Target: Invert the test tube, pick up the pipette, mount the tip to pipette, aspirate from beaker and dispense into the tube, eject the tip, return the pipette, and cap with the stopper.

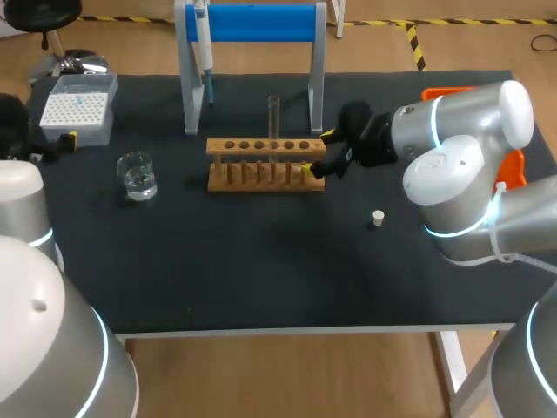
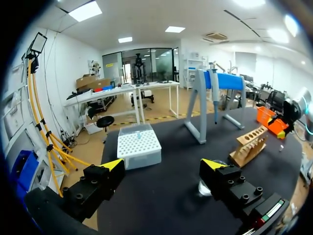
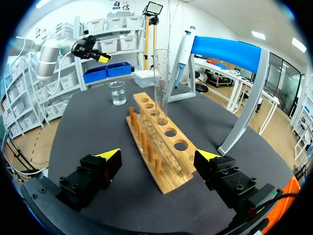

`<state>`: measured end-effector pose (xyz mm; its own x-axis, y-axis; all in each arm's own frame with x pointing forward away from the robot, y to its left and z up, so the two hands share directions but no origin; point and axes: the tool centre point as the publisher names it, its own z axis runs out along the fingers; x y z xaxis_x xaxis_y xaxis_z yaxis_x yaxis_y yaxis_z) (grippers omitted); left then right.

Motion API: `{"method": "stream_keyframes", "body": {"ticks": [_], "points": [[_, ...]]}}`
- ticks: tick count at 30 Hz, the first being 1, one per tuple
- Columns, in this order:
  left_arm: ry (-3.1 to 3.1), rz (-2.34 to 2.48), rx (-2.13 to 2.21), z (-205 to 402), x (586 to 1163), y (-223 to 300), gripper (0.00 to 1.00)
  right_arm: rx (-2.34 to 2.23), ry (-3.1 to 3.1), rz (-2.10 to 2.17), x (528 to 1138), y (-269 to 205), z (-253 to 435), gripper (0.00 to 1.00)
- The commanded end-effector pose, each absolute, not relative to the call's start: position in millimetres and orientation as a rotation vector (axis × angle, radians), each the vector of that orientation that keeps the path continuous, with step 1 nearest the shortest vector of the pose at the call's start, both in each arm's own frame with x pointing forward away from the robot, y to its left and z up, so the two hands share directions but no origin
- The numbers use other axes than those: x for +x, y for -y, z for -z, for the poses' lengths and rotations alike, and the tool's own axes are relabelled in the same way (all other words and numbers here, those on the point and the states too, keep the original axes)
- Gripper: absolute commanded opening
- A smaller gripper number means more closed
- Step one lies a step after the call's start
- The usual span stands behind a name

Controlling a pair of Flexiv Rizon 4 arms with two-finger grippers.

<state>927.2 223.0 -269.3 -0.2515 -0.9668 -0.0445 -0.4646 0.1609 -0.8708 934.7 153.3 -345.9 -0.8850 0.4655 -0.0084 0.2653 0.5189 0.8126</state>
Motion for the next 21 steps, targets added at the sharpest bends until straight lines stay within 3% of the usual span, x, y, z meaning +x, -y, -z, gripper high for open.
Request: {"method": "stream_keyframes", "body": {"ticks": [1,21], "points": [[-1.832,0.975,-1.394,273,951,-217,1.0,0.62,-2.54,-1.295,935,-153,345,1.0],[-1.828,0.962,-1.451,293,993,-229,1.0,0.62,-2.54,-1.295,935,-153,345,1.0]]}}
